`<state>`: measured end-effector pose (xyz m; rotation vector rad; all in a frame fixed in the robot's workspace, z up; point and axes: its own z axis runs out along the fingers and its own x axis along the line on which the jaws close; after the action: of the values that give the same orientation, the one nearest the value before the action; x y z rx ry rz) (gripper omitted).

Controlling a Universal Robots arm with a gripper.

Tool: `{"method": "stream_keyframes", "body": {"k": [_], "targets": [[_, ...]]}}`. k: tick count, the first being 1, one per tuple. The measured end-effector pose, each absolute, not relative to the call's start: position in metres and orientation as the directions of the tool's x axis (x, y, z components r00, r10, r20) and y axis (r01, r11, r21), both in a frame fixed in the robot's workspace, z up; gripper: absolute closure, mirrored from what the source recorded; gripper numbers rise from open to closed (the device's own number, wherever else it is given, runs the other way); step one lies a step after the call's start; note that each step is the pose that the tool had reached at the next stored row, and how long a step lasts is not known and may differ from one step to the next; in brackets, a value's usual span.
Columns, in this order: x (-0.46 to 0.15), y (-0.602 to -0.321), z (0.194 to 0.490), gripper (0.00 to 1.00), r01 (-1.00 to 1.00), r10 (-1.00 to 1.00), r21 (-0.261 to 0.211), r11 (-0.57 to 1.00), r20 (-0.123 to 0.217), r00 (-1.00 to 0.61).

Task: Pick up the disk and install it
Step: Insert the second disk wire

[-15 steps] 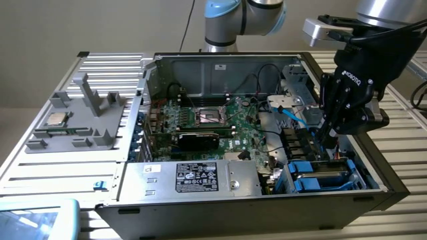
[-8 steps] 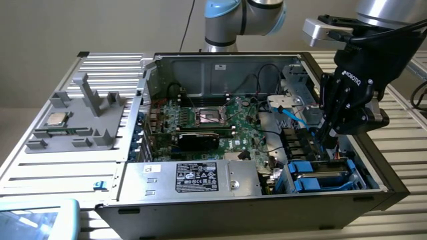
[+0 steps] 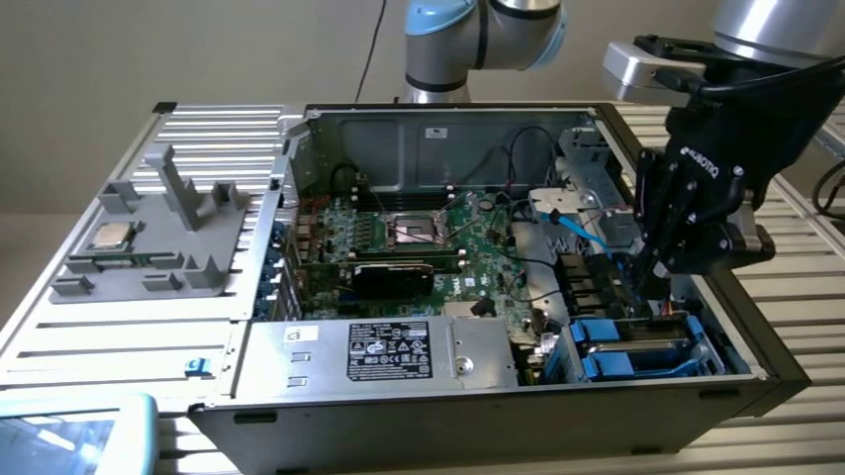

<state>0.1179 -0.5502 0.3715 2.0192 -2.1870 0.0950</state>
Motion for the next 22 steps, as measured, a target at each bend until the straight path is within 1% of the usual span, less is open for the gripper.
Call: {"method": "stream_keyframes", "body": {"k": [3,8,10,12,22], "targets": [[0.118,-0.557,0.371,0.84,-0.994,-0.988,0.066,0.083,0.137,-0.073],[0.117,-0.567,0.37,0.84,-0.994,-0.995,0.072,0.078,0.067,-0.074],[0.117,-0.572,0.369,0.84,-0.994,-0.996,0.073,0.077,0.045,-0.073],[0.117,-0.575,0.367,0.84,-0.994,-0.997,0.074,0.076,0.038,-0.073],[0.117,-0.579,0.355,0.84,-0.995,-0.997,0.073,0.07,0.037,-0.067]]}}
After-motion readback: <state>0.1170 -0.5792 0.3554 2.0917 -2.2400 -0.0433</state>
